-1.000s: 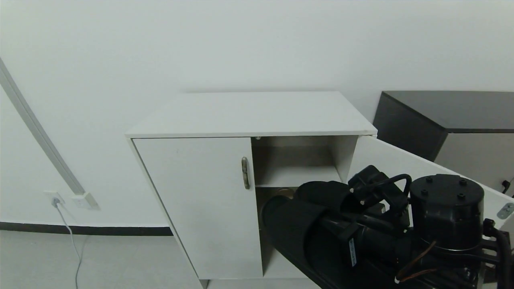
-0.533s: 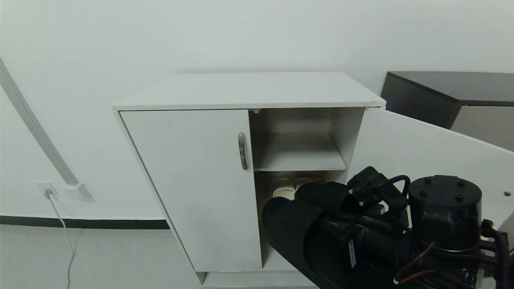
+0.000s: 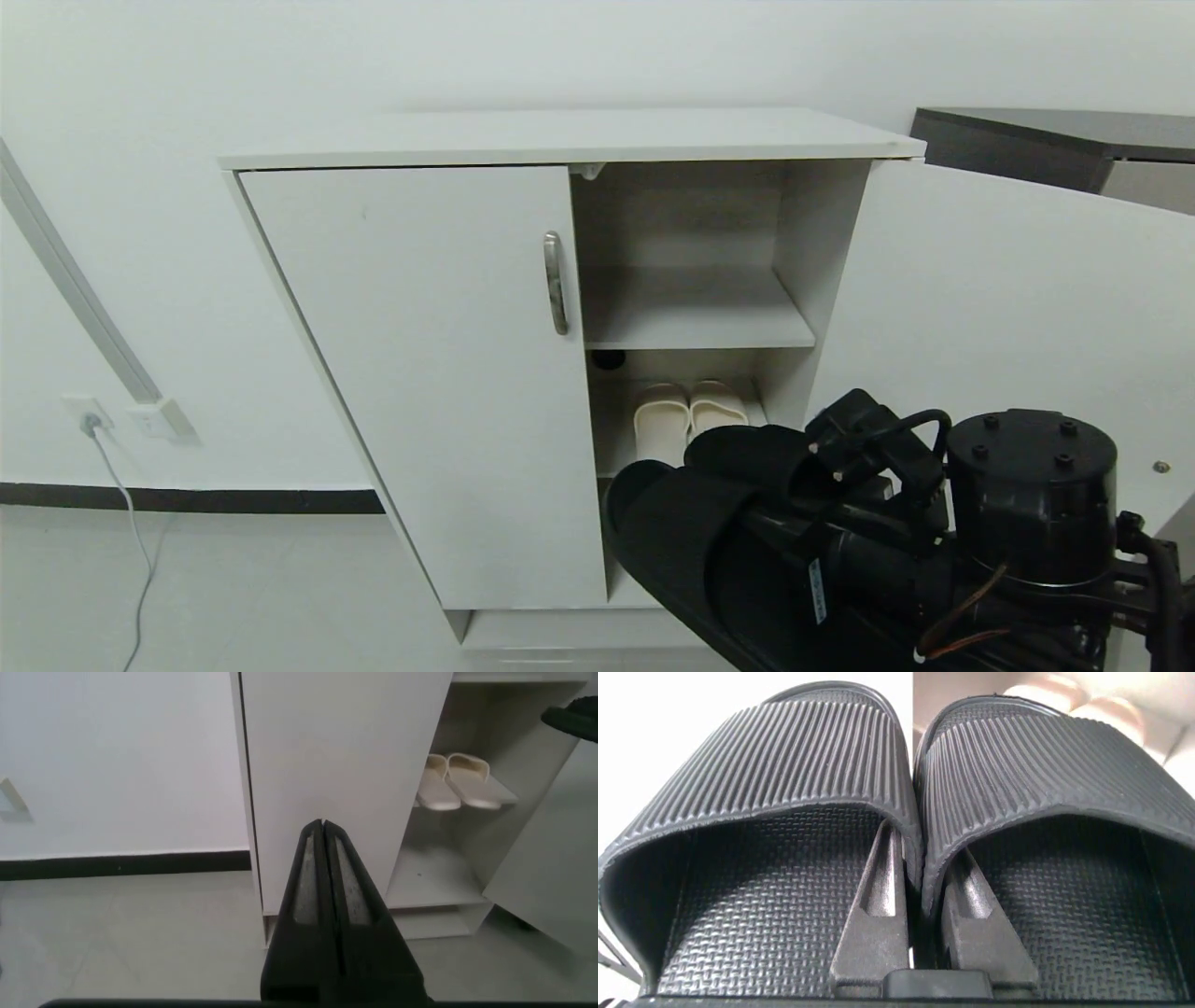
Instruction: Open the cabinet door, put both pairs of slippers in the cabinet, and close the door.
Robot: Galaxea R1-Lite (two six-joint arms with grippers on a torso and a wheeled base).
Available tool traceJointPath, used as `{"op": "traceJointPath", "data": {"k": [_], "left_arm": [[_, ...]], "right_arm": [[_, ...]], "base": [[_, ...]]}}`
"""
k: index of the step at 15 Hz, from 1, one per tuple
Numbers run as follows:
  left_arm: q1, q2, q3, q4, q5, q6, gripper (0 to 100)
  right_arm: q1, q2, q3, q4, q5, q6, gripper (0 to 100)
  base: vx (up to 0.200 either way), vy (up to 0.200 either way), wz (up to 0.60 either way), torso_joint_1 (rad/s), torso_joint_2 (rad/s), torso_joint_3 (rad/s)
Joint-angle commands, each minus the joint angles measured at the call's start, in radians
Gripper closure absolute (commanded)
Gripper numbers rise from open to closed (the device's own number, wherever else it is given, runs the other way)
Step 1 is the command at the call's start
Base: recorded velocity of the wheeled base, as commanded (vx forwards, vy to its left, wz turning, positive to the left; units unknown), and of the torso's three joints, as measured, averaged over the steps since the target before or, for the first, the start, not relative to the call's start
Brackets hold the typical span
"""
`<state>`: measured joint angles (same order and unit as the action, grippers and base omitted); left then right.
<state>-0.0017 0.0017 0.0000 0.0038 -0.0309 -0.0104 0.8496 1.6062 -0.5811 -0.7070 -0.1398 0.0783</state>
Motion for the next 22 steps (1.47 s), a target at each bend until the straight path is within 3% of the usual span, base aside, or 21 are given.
{"op": "traceJointPath", "data": {"k": [1, 10, 12, 16, 19, 22], "left_arm": [[0.0, 0.0, -0.002, -0.001, 0.0, 0.0, 100], [0.0, 0.0, 0.0, -0.001, 0.0, -0.002, 100], [0.0, 0.0, 0.0, -0.001, 0.0, -0.002, 100], [0.0, 0.0, 0.0, -0.001, 0.0, 0.0, 100], [0.0, 0.0, 0.0, -0.001, 0.0, 0.0, 100], [0.0, 0.0, -0.002, -0.001, 0.0, 0.001, 100]], "right_arm": [[0.0, 0.003, 0.0, -0.002, 0.0, 0.0, 100], [0.0, 0.097, 0.009, -0.144, -0.017, -0.015, 100], [0.005, 0.164, -0.042, -0.22, -0.123, -0.025, 100], [0.034, 0.305, -0.189, -0.21, -0.406, -0.022, 100], [0.057, 0.334, -0.195, -0.195, -0.428, -0.012, 100], [0.077, 0.316, -0.342, 0.067, -0.508, 0.097, 100]], "base": [[0.0, 0.0, 0.0, 0.002, 0.25, 0.242], [0.0, 0.0, 0.0, 0.001, 0.03, 0.028], [0.0, 0.0, 0.0, 0.0, 0.0, 0.0], [0.0, 0.0, 0.0, 0.0, 0.0, 0.0], [0.0, 0.0, 0.0, 0.0, 0.0, 0.0], [0.0, 0.0, 0.0, 0.0, 0.0, 0.0]]}}
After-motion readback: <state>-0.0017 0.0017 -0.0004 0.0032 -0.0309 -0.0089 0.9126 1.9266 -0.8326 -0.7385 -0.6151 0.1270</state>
